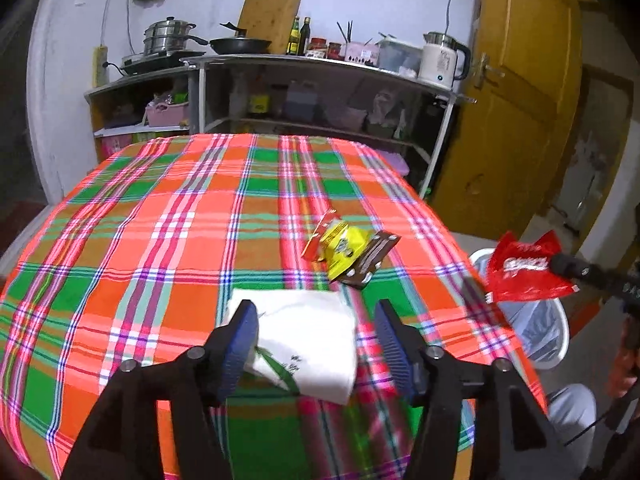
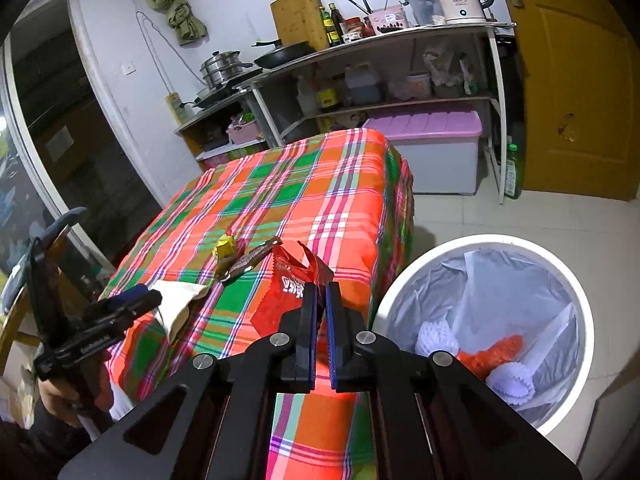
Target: Collect trash
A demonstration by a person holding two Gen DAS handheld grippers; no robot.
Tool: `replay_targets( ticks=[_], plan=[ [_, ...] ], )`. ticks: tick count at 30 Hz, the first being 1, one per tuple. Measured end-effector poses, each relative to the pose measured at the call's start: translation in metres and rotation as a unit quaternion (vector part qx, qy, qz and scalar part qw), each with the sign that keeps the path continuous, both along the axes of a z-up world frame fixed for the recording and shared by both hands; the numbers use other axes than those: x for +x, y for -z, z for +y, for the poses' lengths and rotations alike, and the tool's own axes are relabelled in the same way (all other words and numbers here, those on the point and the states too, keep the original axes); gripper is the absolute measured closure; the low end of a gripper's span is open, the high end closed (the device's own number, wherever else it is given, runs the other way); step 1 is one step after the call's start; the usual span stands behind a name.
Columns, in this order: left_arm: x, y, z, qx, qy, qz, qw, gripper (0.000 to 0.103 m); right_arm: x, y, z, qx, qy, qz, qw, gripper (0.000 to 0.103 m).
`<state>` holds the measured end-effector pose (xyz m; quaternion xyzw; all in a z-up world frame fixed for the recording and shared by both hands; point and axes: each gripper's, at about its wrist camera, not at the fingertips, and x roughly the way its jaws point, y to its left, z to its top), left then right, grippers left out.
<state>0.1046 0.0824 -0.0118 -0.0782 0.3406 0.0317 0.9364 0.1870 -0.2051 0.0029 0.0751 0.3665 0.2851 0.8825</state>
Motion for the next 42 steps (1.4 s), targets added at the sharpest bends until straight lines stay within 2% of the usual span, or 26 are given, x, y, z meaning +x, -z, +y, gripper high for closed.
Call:
replay_targets(
  ticks=[6,8,9,16,22,24,26,27,29,31,32,42],
  plan=[
    [0.0,0.006,0.0,0.024,-0.003,0.005,0.9997,0.032,-0.002,0.004,-0.003,0.001,0.0,0.004,1.0,0.099],
    [0.001,0.009,0.001,0.029,-0.002,0.007,0.9996,0.024,-0.003,0.004,-0.003,0.001,-0.001,0.004,1.0,0.099],
    [0.001,0.009,0.001,0.031,-0.002,0.007,0.9995,0.023,-0.002,0.005,-0.003,0.001,-0.001,0.005,1.0,0.099],
    [0.007,0.013,0.001,0.062,-0.017,0.008,0.9979,0.019,-0.002,0.005,-0.001,0.001,-0.003,0.005,1.0,0.099],
    [0.01,0.016,0.022,0.054,-0.044,0.017,0.9974,0.019,-0.002,0.006,-0.001,0.001,-0.003,0.006,1.0,0.099],
    [0.008,0.018,0.03,0.041,-0.048,0.013,0.9979,0.027,-0.002,0.007,0.0,0.0,-0.004,0.008,1.0,0.099],
    [0.008,0.019,0.033,0.04,-0.053,0.014,0.9977,0.046,-0.001,0.008,0.002,-0.001,-0.005,0.009,1.0,0.099],
    [0.008,0.019,0.037,0.037,-0.056,0.015,0.9977,0.05,-0.001,0.009,0.002,-0.002,-0.005,0.01,1.0,0.099],
    [0.009,0.02,0.042,0.029,-0.06,0.017,0.9976,0.067,0.0,0.01,0.004,-0.003,-0.006,0.011,1.0,0.099],
    [0.009,0.021,0.046,0.025,-0.065,0.018,0.9974,0.077,0.001,0.01,0.004,-0.004,-0.007,0.011,1.0,0.099],
    [0.008,0.021,0.048,0.021,-0.067,0.017,0.9974,0.08,0.001,0.011,0.005,-0.005,-0.007,0.012,1.0,0.099],
    [0.004,0.016,0.047,0.005,-0.061,0.002,0.9981,0.082,0.003,0.01,0.003,-0.006,-0.006,0.011,1.0,0.099]
  ],
)
